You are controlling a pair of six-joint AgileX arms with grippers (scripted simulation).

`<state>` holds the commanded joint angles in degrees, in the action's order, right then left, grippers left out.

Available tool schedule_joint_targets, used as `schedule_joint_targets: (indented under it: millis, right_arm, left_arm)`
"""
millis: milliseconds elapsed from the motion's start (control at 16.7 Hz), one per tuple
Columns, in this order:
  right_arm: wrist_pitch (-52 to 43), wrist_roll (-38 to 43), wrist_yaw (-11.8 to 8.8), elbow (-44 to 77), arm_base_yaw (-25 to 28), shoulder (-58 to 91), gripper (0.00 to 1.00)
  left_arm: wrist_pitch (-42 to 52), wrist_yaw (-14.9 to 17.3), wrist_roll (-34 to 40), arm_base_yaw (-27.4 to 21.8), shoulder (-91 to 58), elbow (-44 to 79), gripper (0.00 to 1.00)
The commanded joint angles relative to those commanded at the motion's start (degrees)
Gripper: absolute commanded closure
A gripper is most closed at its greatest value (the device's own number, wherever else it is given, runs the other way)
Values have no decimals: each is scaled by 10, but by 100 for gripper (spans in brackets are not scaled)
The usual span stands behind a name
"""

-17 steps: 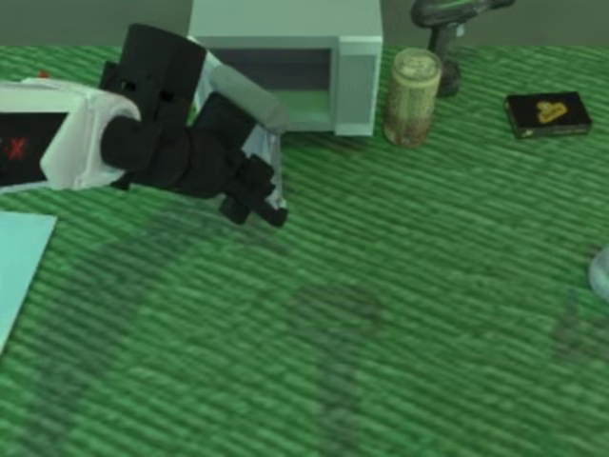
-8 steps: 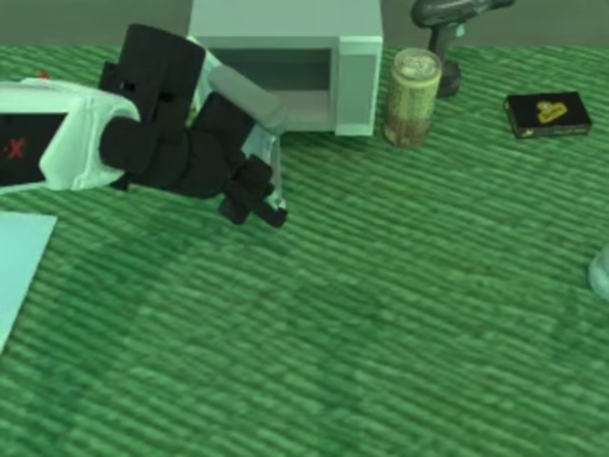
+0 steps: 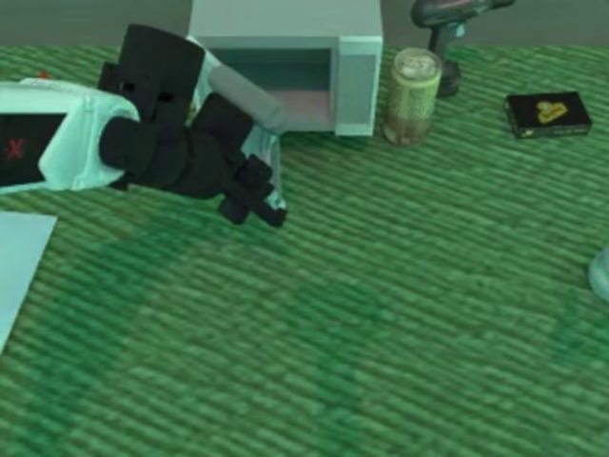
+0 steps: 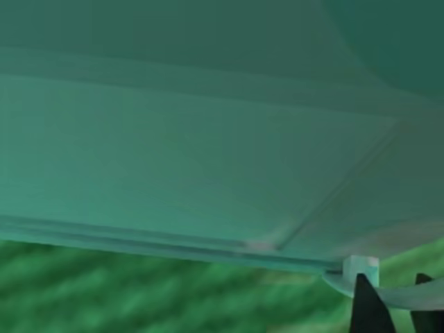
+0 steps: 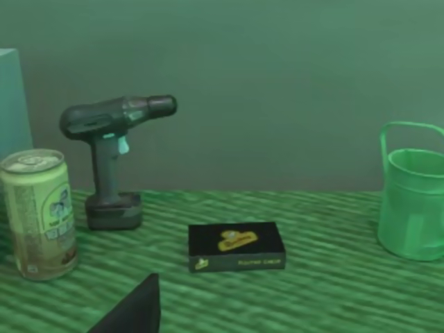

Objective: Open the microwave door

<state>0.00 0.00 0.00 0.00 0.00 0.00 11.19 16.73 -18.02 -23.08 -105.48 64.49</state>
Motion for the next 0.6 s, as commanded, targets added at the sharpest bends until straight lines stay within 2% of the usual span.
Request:
schedule_joint_targets:
  millis: [240, 600]
  right_arm:
    - [0, 0, 0, 0, 0, 0, 0]
    - [0, 0, 0, 0, 0, 0, 0]
  left_arm:
    - [1, 5, 1, -4, 0, -1, 100]
    - [12, 28, -38, 15, 5, -3, 100]
